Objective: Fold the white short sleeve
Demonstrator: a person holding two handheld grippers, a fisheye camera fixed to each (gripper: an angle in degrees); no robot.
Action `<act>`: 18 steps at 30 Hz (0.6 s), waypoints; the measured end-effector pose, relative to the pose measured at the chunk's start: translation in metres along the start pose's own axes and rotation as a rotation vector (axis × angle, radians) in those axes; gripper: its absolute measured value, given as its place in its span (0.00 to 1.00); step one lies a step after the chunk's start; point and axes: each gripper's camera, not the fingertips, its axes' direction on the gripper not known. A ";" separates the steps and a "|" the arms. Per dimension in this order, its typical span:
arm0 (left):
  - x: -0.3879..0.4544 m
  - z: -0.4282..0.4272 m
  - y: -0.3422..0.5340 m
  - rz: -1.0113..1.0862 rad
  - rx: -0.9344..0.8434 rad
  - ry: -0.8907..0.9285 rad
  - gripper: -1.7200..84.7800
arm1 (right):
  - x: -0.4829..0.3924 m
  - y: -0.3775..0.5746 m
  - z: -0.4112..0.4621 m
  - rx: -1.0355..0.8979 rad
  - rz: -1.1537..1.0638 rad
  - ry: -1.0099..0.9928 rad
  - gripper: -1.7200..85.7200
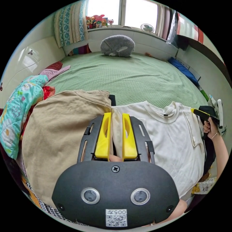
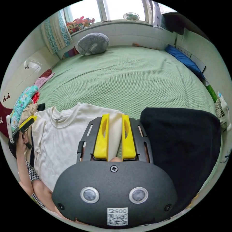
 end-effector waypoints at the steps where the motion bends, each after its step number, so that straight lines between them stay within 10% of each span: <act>1: -0.003 -0.001 0.000 0.000 -0.003 0.003 0.11 | 0.001 0.001 0.001 -0.015 -0.002 0.004 0.09; 18: -0.026 -0.028 0.016 0.007 -0.012 -0.039 0.04 | 0.014 0.022 -0.042 0.106 0.058 0.007 0.11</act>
